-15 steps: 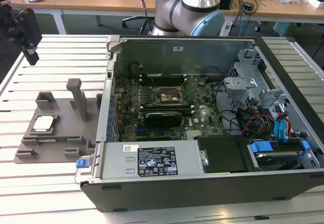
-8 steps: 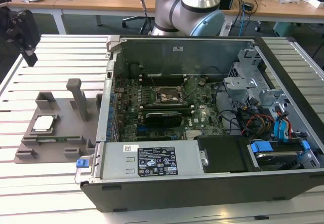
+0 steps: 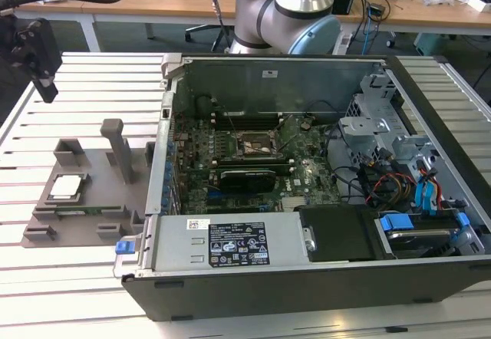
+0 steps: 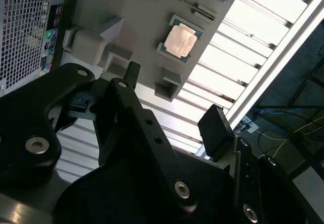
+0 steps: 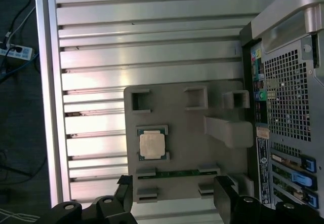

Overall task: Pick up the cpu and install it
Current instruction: 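Pick up the cpu and move it towards the insertion slot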

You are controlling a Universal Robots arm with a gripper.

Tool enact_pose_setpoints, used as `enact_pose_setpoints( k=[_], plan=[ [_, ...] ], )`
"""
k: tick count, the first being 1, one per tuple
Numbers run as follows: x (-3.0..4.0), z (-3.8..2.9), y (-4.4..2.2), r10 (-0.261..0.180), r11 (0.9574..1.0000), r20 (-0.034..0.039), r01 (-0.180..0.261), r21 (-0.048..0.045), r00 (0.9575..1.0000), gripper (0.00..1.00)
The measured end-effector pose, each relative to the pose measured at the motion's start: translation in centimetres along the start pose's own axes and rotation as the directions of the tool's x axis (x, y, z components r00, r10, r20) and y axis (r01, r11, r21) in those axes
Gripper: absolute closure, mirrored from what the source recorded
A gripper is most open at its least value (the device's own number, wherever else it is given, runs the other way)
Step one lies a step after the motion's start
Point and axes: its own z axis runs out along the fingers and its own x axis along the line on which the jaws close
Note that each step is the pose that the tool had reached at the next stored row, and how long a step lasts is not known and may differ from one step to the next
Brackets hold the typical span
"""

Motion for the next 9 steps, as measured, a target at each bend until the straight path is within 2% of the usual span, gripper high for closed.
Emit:
enact_pose_setpoints(
  k=[9],
  plan=[
    [0.01, 0.25, 0.0, 0.0, 1.0, 0.0, 0.0, 0.0, 1.0, 0.26]
  ],
)
